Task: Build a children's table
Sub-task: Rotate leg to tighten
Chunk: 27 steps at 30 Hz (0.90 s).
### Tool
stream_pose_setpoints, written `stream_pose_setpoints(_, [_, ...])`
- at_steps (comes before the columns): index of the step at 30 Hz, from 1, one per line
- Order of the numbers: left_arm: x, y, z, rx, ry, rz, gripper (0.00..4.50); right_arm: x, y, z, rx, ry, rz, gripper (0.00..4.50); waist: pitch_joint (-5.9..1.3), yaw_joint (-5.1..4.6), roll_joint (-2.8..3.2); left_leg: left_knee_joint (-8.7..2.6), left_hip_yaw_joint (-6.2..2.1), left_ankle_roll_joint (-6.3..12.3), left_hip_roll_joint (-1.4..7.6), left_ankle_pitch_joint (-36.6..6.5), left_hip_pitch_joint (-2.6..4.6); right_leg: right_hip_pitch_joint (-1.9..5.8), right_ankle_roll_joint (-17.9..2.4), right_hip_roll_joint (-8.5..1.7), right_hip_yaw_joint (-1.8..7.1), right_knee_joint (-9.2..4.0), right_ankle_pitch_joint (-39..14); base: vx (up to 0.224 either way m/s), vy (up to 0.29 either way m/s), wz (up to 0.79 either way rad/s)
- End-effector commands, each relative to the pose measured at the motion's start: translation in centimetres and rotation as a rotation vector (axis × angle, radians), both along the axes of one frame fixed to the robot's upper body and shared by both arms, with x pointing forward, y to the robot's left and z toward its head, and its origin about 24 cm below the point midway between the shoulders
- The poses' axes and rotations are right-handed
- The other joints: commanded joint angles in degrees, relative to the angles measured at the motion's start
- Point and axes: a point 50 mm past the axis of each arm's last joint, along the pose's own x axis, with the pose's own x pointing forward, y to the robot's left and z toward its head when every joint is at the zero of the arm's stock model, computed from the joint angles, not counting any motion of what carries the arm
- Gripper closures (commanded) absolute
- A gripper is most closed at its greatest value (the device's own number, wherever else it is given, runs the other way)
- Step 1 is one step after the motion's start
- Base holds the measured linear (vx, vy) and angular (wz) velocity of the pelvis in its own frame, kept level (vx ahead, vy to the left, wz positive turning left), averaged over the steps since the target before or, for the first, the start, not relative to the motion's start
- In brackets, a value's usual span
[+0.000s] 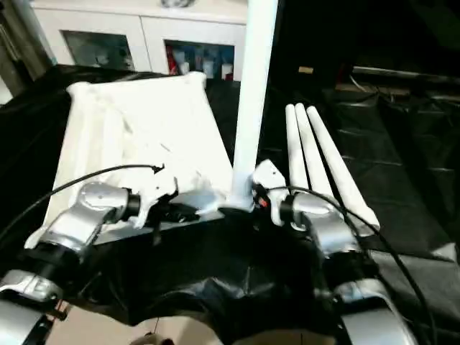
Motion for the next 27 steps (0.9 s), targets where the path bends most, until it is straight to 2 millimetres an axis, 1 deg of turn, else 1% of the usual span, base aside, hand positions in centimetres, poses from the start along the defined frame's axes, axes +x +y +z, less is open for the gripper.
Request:
stream_pose_setpoints(1, [-0.5,-0.9,0.3,-0.017,0.000,-0.078,4.50,-0.7,1.0,-0.3,0.011,0.040,0.082,0.94,-3.71,0.02,-0.25,-3.53,-1.08,3.75,2.67,-8.5,0.70,2.35,-14.5,-4.61,2.46,-3.95,-2.1,0.000,0.000,0.00])
stream_pose_setpoints(3, [-0.5,-0.7,0.3,-0.015,0.004,-0.084,4.50,-0.8,1.0,-0.2,0.020,0.047,0.089,1.15,-3.69,0.00,-0.22,-3.50,-1.05,3.96,2.66,-8.4,0.70,2.24,-14.6,-4.54,2.40,-3.95,-1.8,0.000,0.000,0.00])
stream_pose_setpoints(4, [-0.6,-0.6,0.3,-0.016,0.007,-0.087,4.50,-0.9,1.1,-0.1,0.025,0.053,0.096,1.24,-3.67,-0.05,-0.32,-3.53,-1.03,3.84,2.64,-8.6,0.69,2.23,-14.6,-4.54,2.37,-3.98,-2.3,0.000,0.000,0.00])
stream_pose_setpoints(5, [-0.6,-0.5,0.3,-0.017,0.010,-0.091,4.50,-1.0,1.2,-0.1,0.029,0.060,0.106,1.30,-3.63,-0.01,-0.25,-3.59,-1.07,3.62,2.64,-8.8,0.70,2.24,-14.6,-4.57,2.36,-4.04,-3.1,0.000,0.000,0.00])
stream_pose_setpoints(6, [-0.7,-0.4,0.3,-0.018,0.013,-0.094,4.50,-1.1,1.3,-0.1,0.034,0.064,0.115,1.30,-3.63,0.00,-0.33,-3.61,-1.08,3.43,2.67,-9.0,0.74,2.20,-14.6,-4.61,2.37,-4.04,-3.5,0.000,0.000,0.00])
stream_pose_setpoints(7, [-0.7,-0.3,0.3,-0.018,0.016,-0.095,4.50,-1.1,1.3,0.0,0.037,0.067,0.120,1.58,-3.65,0.02,-0.32,-3.59,-1.05,3.36,2.67,-9.0,0.78,2.18,-14.5,-4.58,2.38,-4.03,-3.5,0.000,0.000,0.00])
stream_pose_setpoints(10, [-0.7,-0.3,0.3,-0.018,0.015,-0.084,4.50,-1.3,1.6,-0.2,0.038,0.080,0.127,1.69,-3.68,0.03,-0.56,-3.58,-1.05,3.34,2.67,-8.3,0.68,2.27,-14.5,-4.64,2.41,-3.90,-2.6,0.000,0.000,0.00])
stream_pose_setpoints(14, [-0.5,-0.4,0.3,-0.026,0.011,-0.055,4.50,-1.2,1.9,-0.5,0.031,0.076,0.101,1.77,-3.63,0.05,-0.52,-3.55,-1.03,3.30,2.59,-8.1,0.69,2.21,-14.3,-4.67,2.41,-4.00,-3.4,0.000,0.000,0.00])
stream_pose_setpoints(15, [0.1,-0.8,0.3,-0.039,-0.005,0.007,4.50,-0.7,2.2,-1.0,0.016,0.072,0.014,1.77,-3.54,-0.05,-0.59,-3.59,-1.01,3.14,2.60,-8.3,0.70,2.12,-14.2,-4.68,2.46,-4.06,-4.0,0.000,0.000,0.00])
stream_pose_setpoints(16, [0.3,-0.9,0.4,-0.045,-0.010,0.031,4.50,-0.4,2.3,-1.1,0.007,0.067,-0.020,1.78,-3.48,-0.16,-0.51,-3.63,-1.02,2.84,2.58,-8.7,0.72,2.02,-14.2,-4.74,2.49,-4.14,-4.7,0.000,0.000,0.00])
stream_pose_setpoints(17, [0.7,-1.2,0.5,-0.056,-0.018,0.070,4.50,0.1,2.5,-1.5,-0.010,0.057,-0.091,1.78,-3.34,-0.36,-0.53,-3.76,-1.07,2.10,2.51,-10.0,0.87,1.89,-14.0,-4.79,2.52,-4.45,-7.0,0.000,0.000,0.00])
stream_pose_setpoints(18, [1.4,-2.0,0.7,-0.075,-0.034,0.136,4.50,1.2,2.8,-2.0,-0.032,0.045,-0.266,1.78,-3.08,-0.55,-0.59,-3.98,-1.17,1.11,2.43,-12.0,1.04,1.83,-13.4,-4.87,2.57,-4.89,-10.9,0.000,0.000,0.00])
stream_pose_setpoints(19, [1.8,-2.4,0.8,-0.078,-0.042,0.171,4.50,1.8,3.0,-2.2,-0.031,0.047,-0.361,1.78,-3.05,-0.84,-0.59,-4.01,-1.20,0.32,2.42,-12.6,1.07,1.71,-13.3,-5.00,2.60,-4.91,-12.8,0.000,0.000,0.00])
stream_pose_setpoints(20, [2.1,-2.8,0.9,-0.079,-0.052,0.203,4.50,2.2,3.3,-2.4,-0.023,0.060,-0.441,1.79,-2.97,-1.25,-0.47,-4.21,-1.38,-1.09,2.25,-14.0,1.34,1.55,-12.5,-4.95,2.66,-5.23,-16.4,0.000,0.000,0.00])
stream_pose_setpoints(21, [2.3,-3.0,1.0,-0.078,-0.058,0.222,4.50,2.4,3.4,-2.5,-0.018,0.071,-0.484,1.80,-3.02,-1.51,-0.52,-4.25,-1.49,-1.59,2.26,-14.4,1.34,1.63,-11.7,-5.10,2.72,-5.41,-17.9,0.000,0.000,0.00])
stream_pose_setpoints(22, [2.3,-3.0,1.0,-0.078,-0.059,0.224,4.50,2.4,3.4,-2.5,-0.017,0.072,-0.487,1.80,-3.07,-1.53,-0.55,-4.22,-1.51,-1.49,2.28,-14.4,1.34,1.62,-11.4,-5.12,2.75,-5.52,-18.0,0.000,0.000,0.00])
stream_pose_setpoints(23, [3.1,-3.9,1.2,-0.080,-0.077,0.304,4.50,2.8,4.3,-2.6,0.013,0.102,-0.571,1.80,-3.12,-1.63,-0.39,-4.12,-1.42,-1.04,2.27,-13.9,1.20,1.64,-11.2,-4.99,2.81,-5.47,-16.6,0.000,0.000,0.00])
stream_pose_setpoints(24, [3.2,-4.0,1.3,-0.080,-0.078,0.312,4.50,2.9,4.4,-2.6,0.014,0.104,-0.578,1.80,-3.31,-1.58,-0.30,-4.09,-1.40,-0.78,2.28,-12.8,1.25,1.62,-11.5,-4.88,2.81,-5.29,-14.3,0.000,0.000,0.00])
stream_pose_setpoints(25, [3.5,-4.4,1.4,-0.087,-0.079,0.346,4.50,3.1,4.7,-2.6,0.012,0.111,-0.613,1.80,-3.38,-1.54,-0.36,-4.05,-1.37,-0.59,2.28,-12.2,1.27,1.64,-11.7,-4.79,2.76,-5.19,-12.9,0.000,0.000,0.00])
stream_pose_setpoints(26, [3.8,-5.3,1.7,-0.098,-0.080,0.398,4.50,3.4,5.6,-2.5,0.020,0.117,-0.666,1.80,-3.55,-1.40,0.03,-3.90,-1.25,-0.20,2.25,-10.3,1.05,1.84,-12.6,-4.68,2.70,-4.78,-8.2,0.000,0.000,0.00])
stream_pose_setpoints(27, [3.9,-5.5,1.7,-0.102,-0.082,0.410,4.50,3.4,5.8,-2.5,0.021,0.118,-0.683,1.80,-3.58,-1.40,-0.05,-3.88,-1.27,-0.19,2.25,-9.7,0.95,1.91,-12.9,-4.63,2.66,-4.54,-6.7,0.000,0.000,0.00])
